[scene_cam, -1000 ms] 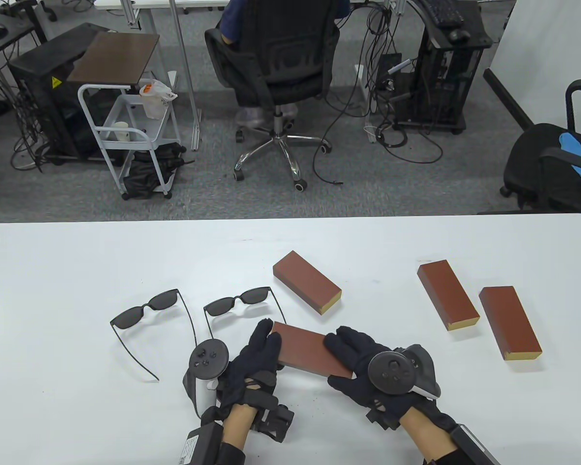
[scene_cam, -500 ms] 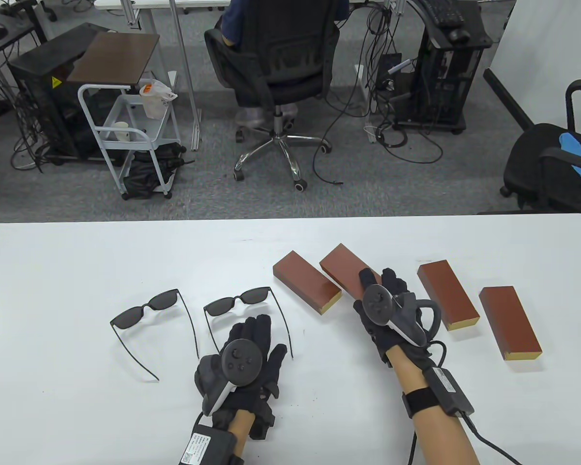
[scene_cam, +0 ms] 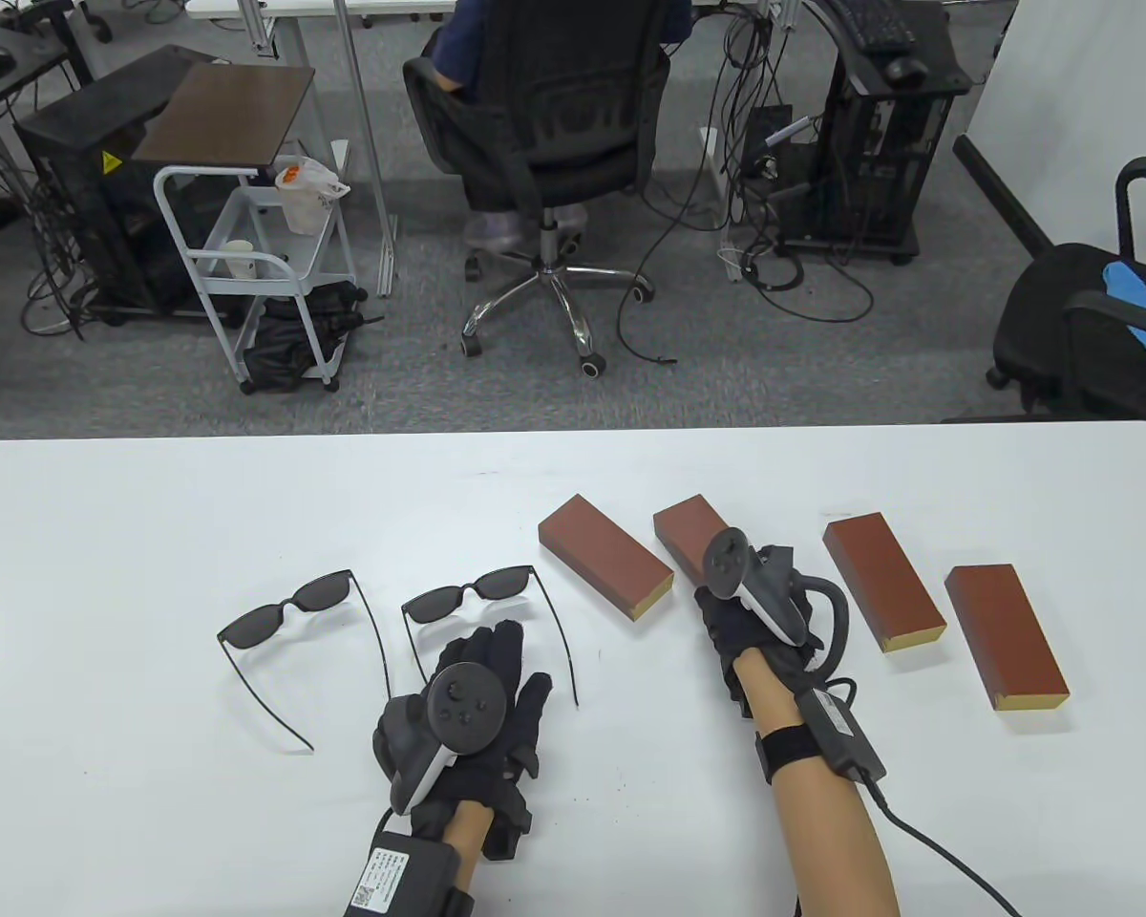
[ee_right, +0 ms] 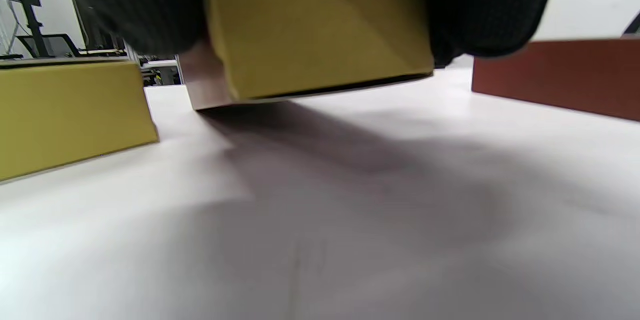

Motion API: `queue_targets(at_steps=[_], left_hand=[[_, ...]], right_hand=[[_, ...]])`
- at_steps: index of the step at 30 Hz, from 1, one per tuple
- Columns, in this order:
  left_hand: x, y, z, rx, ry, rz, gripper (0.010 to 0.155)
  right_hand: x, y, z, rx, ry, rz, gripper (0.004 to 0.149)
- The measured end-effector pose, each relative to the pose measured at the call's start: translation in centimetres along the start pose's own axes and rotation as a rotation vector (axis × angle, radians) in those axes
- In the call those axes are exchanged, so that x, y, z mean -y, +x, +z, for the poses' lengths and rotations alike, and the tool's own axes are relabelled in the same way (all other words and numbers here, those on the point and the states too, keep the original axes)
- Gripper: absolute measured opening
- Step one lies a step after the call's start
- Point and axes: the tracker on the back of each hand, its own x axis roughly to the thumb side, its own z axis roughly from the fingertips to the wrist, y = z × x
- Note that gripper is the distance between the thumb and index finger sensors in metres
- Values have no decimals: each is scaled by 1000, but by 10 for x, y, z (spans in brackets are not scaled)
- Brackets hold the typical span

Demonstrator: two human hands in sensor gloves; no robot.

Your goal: Slide to open storage boxes and store sunglasses

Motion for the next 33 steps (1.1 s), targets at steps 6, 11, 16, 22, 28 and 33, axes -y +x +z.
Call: queue_targets(at_steps=[6, 11, 16, 22, 28, 33], left_hand=[[0, 0, 0, -3, -4, -9, 67], [-1, -1, 1, -2, 0, -10, 67], [-1, 1, 1, 4, 2, -5, 67], [0, 2, 2, 19, 2, -22, 67], [1, 3, 1, 26, 2, -27, 68], [2, 4, 1, 26, 3, -48, 68]], right_hand=[[-7, -1, -1, 4, 67, 51, 63], [-4, -5, 5, 22, 93, 93, 67], [14, -12, 23, 63, 9, 73, 68], [38, -25, 66, 176, -137, 77, 66], [45, -41, 107, 227, -177, -47, 64], [34, -50, 121, 245, -184, -64, 63]])
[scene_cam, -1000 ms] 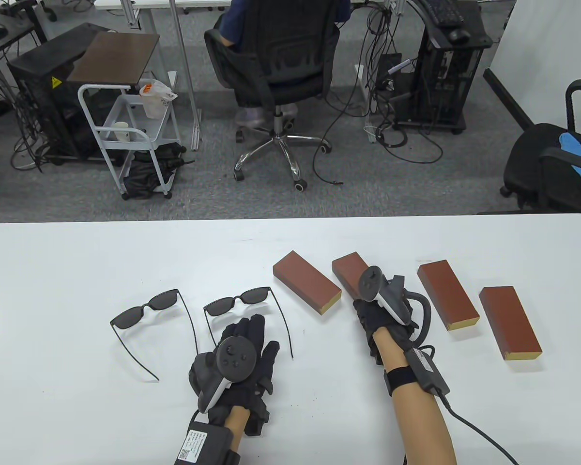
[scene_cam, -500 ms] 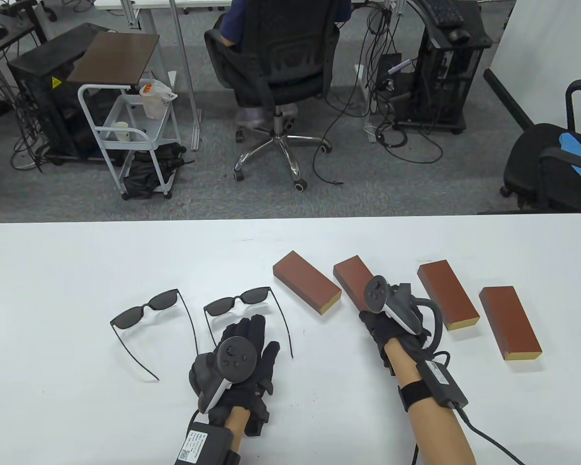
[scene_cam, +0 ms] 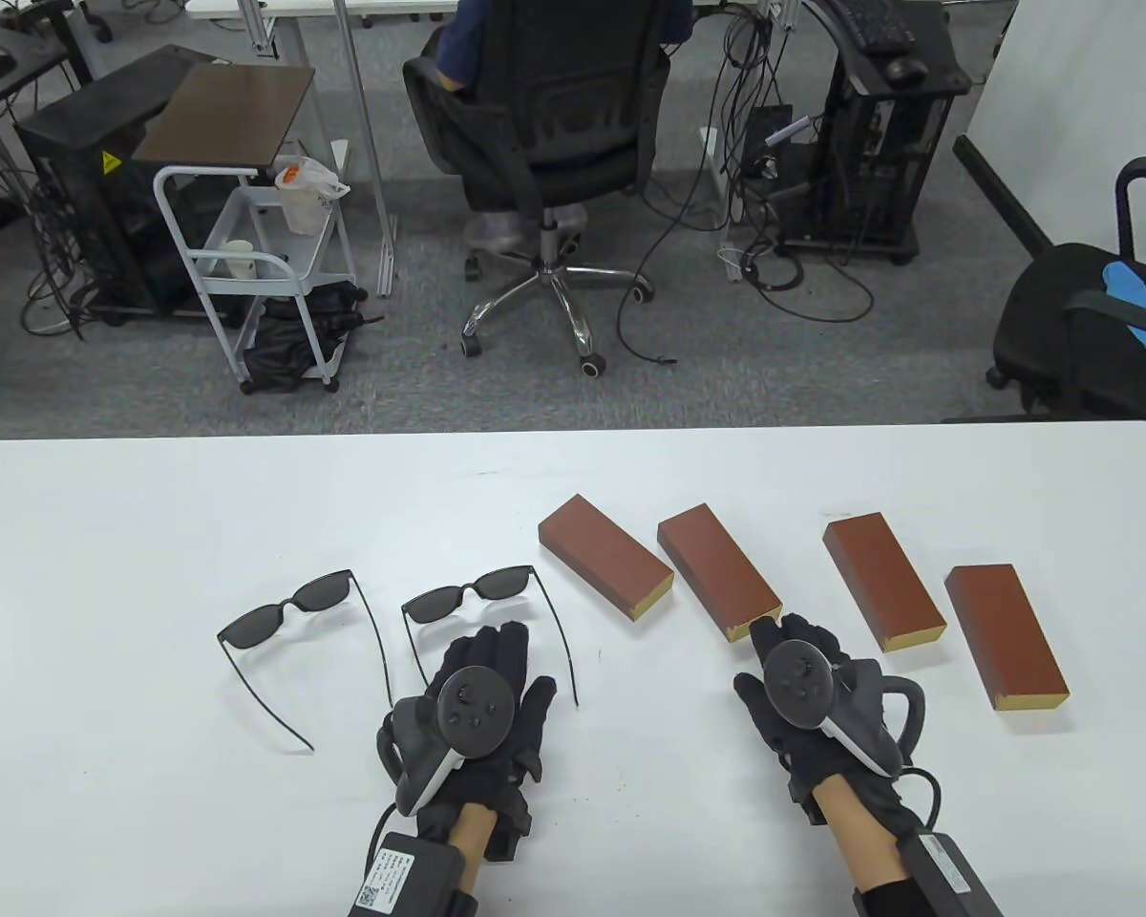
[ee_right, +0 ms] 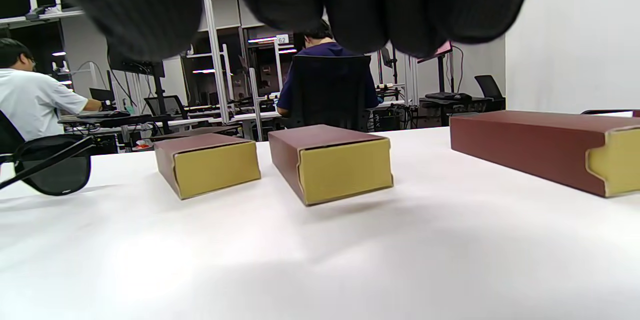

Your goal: Slide to open storage boxes and store sunglasses

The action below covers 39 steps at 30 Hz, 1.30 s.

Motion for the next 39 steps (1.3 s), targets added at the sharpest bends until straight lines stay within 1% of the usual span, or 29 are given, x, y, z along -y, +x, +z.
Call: queue_targets(at_steps=[4, 6, 11, 13, 14, 17, 22, 25, 27, 29, 34, 37, 39], left_hand=[[-1, -2, -3, -5, 8, -25, 68], [-2, -3, -7, -18, 7, -38, 68], [-11, -11, -23, -100, 22, -45, 69], [-16, -15, -33, -136, 16, -87, 70], [-21, -19, -39, -152, 28, -129, 71], [-30, -29, -59, -198, 15, -232, 72], [-35, -42, -89, -267, -30, -353, 72], [-32, -46, -106, -260, -76, -435, 70], [-29, -45, -116, -185, -81, -513, 69], [-24, -43, -124, -172, -119, -573, 68], [-7, -40, -140, -205, -238, -673, 65], [2, -37, -145, -208, -254, -698, 59], [7, -36, -147, -228, -270, -715, 54]], right_hand=[[-10, -3, 4, 18, -9, 0, 63], [-12, -2, 4, 23, 24, 4, 63], [-11, -1, 5, 49, 35, 20, 63], [-11, -4, 4, 46, 33, 22, 63], [-11, -5, 4, 42, 31, 32, 63], [-7, -12, 2, 30, 22, 64, 64], [-5, -24, 1, -17, 26, 13, 64], [-6, -31, 0, -39, 42, 1, 64], [-7, -36, -1, -25, 80, -31, 65], [-5, -41, -2, -41, 71, -52, 65], [-9, -49, -2, -44, 99, -84, 64], [-9, -49, -2, -33, 104, -61, 65], [-9, -49, -3, -20, 121, -82, 65]])
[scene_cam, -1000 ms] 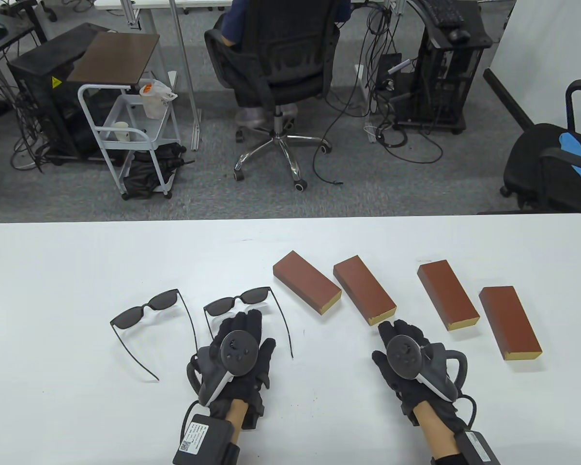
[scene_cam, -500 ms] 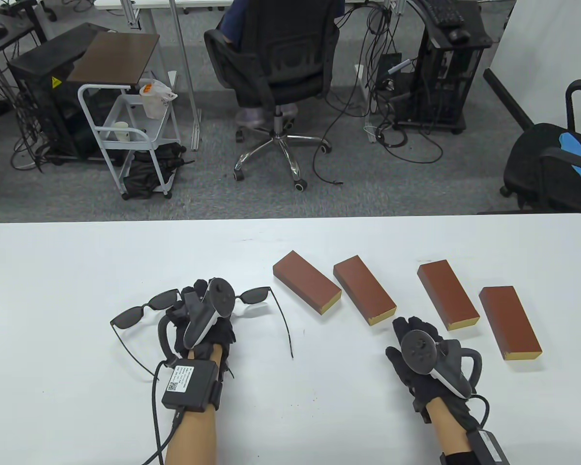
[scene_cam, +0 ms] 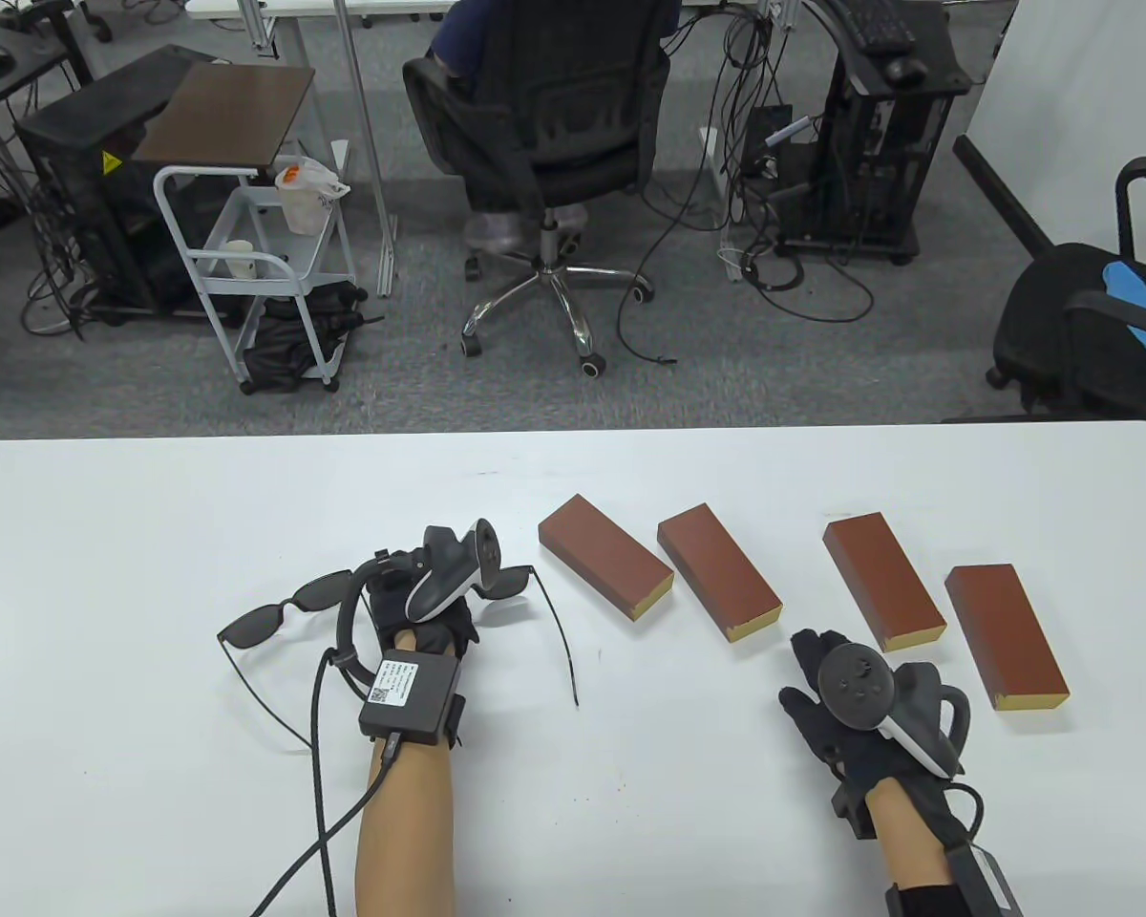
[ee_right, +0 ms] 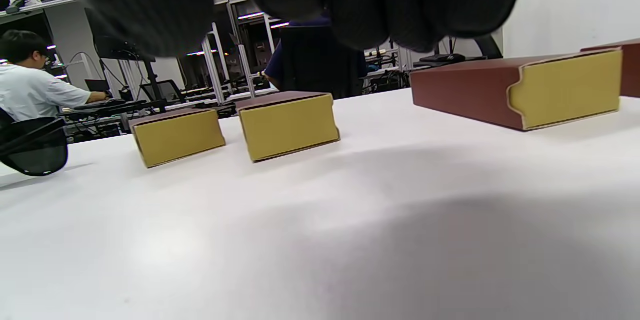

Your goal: Slide to open storage boxes and store sunglasses

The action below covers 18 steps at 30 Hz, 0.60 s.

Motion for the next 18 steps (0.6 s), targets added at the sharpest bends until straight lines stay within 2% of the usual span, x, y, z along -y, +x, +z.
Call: queue_targets(at_steps=[9, 13, 18], left_hand=[[8, 3, -3, 13, -44, 63, 43], [3, -1, 4, 31, -67, 112, 42], [-11, -6, 19, 135, -36, 180, 43]], right_hand=[[-2, 2, -2, 33, 5, -47, 65], [-1, 7, -2, 56, -2, -42, 64], [-3, 16, -2, 106, 8, 14, 62]])
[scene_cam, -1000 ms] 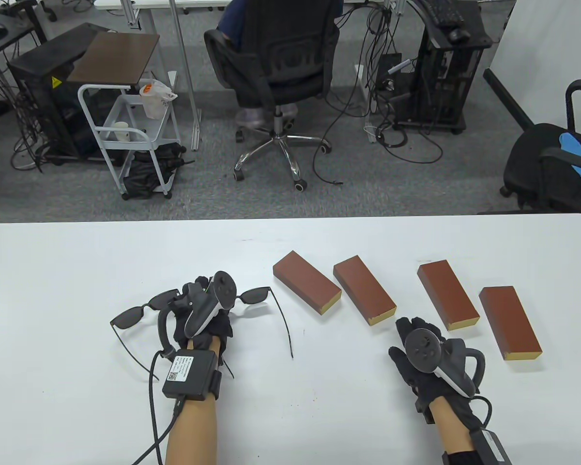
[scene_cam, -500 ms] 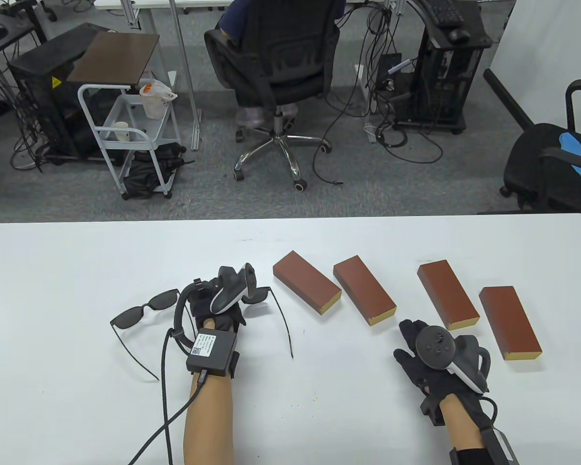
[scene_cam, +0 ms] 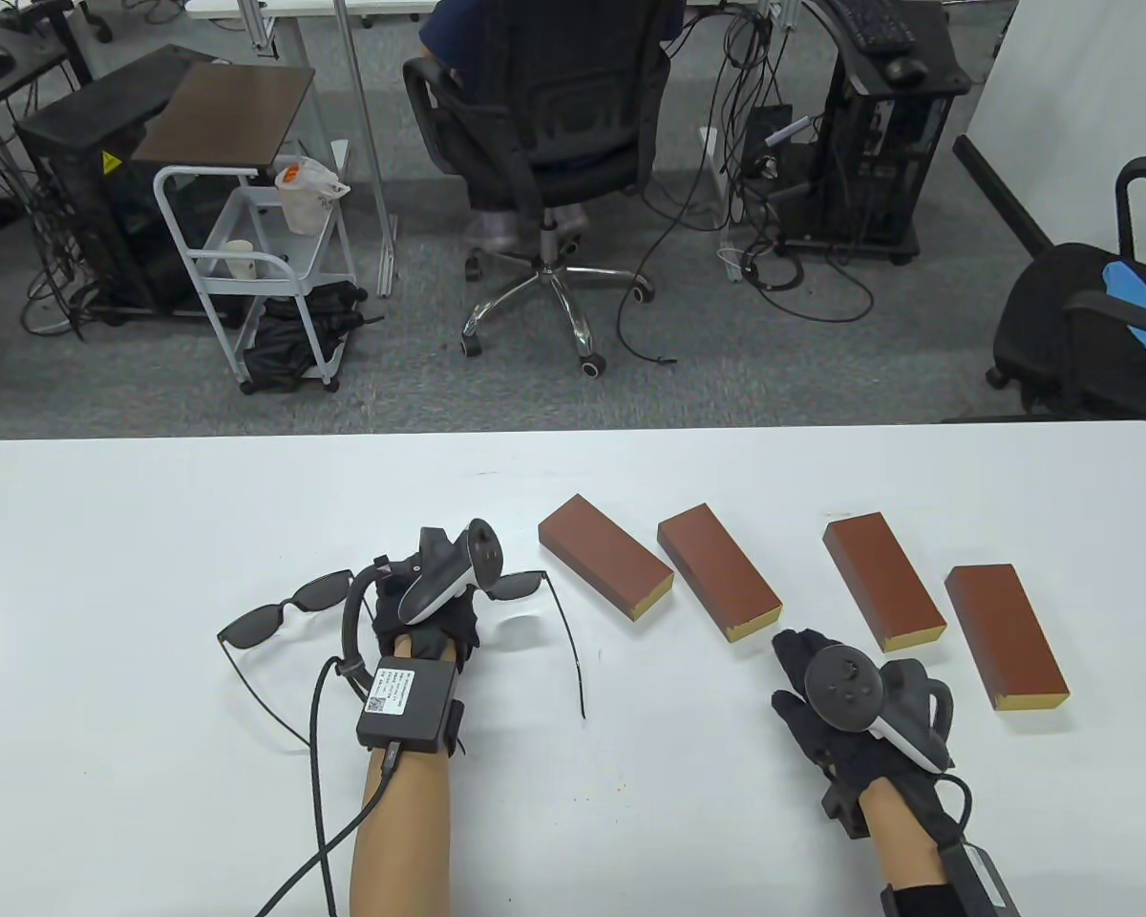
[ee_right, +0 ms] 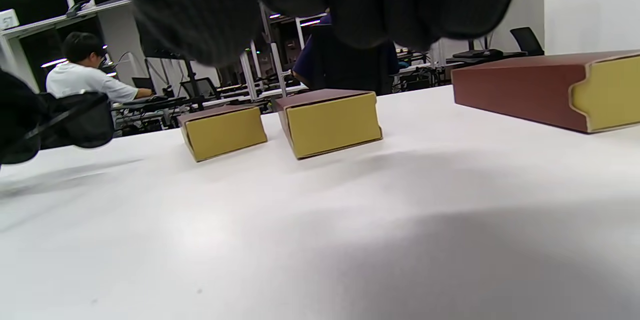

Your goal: Slide to open storage boxes and store sunglasses

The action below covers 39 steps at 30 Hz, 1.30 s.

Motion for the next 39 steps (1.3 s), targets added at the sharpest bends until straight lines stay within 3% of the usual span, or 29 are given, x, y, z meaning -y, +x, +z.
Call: queue_targets(at_steps=[11, 18, 25, 31, 39], left_hand=[[-34, 42, 59, 404, 214, 77, 44], [-49, 84, 93, 615, 255, 165, 43], [-52, 107, 110, 680, 236, 147, 43], [-52, 113, 118, 684, 210, 111, 43], [-49, 101, 116, 618, 71, 347, 44]], right_hand=[[12, 16, 1, 80, -112, -97, 61], [23, 17, 4, 89, -212, -435, 62], [24, 21, 5, 114, -217, -639, 63], [23, 22, 5, 125, -205, -723, 55], [24, 24, 7, 89, -246, -781, 41]])
